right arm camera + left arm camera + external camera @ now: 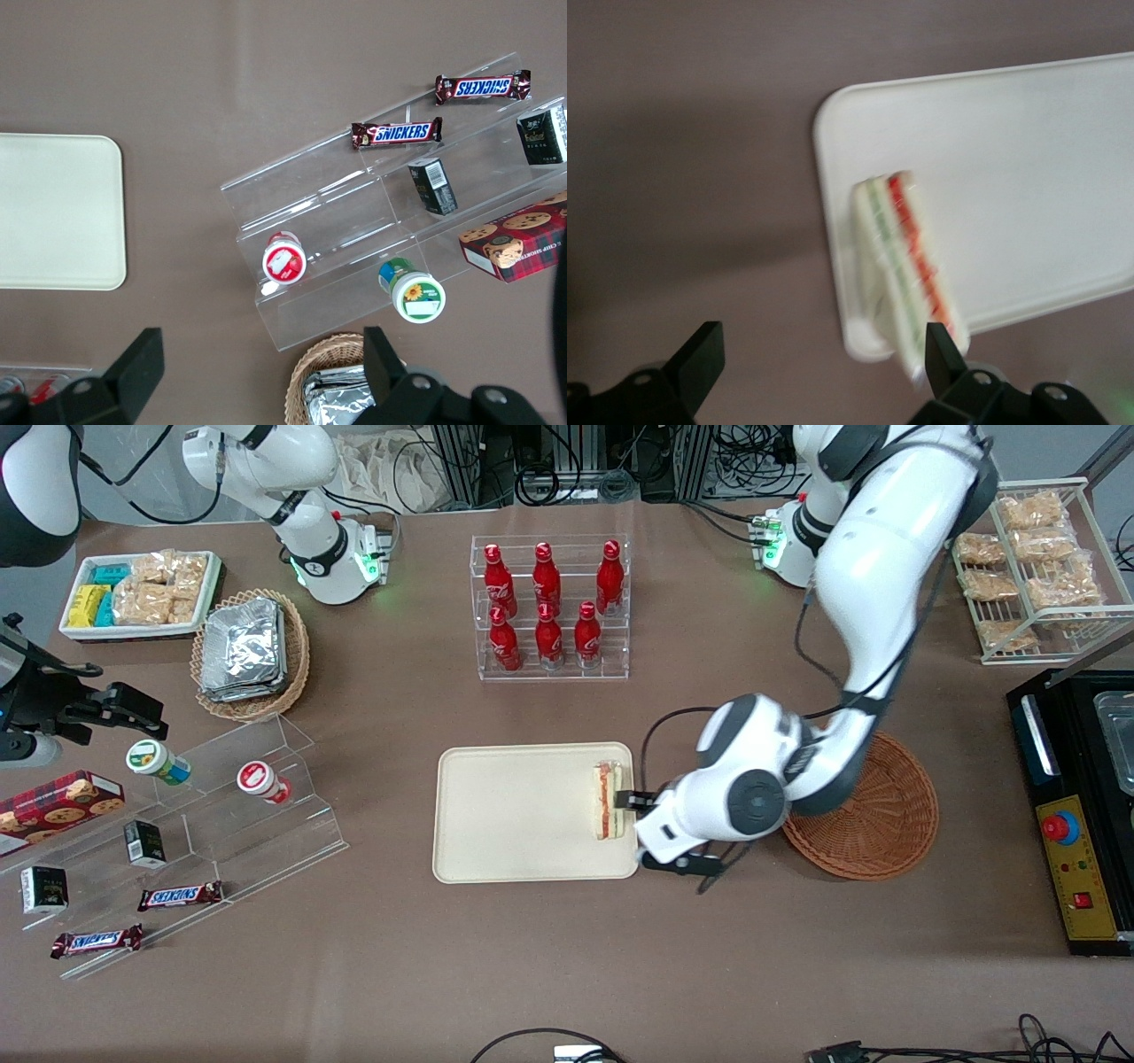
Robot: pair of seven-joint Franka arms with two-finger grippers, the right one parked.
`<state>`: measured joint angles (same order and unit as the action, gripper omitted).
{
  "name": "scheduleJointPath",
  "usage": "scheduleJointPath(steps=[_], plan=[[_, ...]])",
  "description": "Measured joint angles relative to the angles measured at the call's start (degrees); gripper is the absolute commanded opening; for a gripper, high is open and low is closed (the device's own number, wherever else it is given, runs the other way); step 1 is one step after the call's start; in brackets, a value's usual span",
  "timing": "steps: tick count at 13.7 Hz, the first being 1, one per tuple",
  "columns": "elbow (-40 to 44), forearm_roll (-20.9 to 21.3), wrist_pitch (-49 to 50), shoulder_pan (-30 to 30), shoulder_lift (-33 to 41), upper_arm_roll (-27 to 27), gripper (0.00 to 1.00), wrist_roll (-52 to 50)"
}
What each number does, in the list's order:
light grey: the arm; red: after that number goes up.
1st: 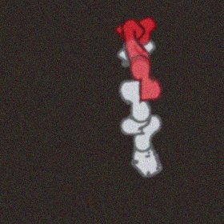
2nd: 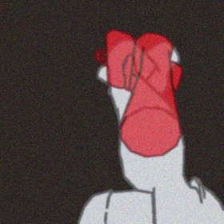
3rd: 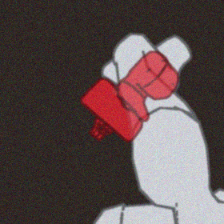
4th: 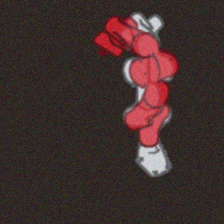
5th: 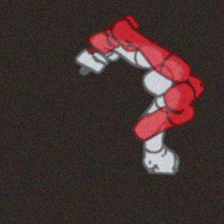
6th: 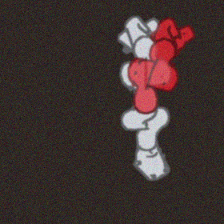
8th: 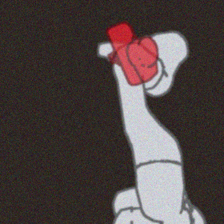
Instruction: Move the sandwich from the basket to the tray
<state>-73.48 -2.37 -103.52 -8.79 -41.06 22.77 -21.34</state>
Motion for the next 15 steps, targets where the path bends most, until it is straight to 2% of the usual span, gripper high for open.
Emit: scheduleJointPath(steps=[3, 7, 11, 15], plan=[[0.21, 0.76, 13.86, 7.76, 8.95, -0.33, 1.0, 0.33], [0.25, 2.95, 26.11, 16.87, 18.87, -0.42, 1.0, 0.77], [0.18, 5.82, 33.81, 19.23, 26.91, -0.42, 1.0, 4.04], [-2.14, 9.18, 34.26, 19.22, 29.26, -0.35, 1.0, 7.94]])
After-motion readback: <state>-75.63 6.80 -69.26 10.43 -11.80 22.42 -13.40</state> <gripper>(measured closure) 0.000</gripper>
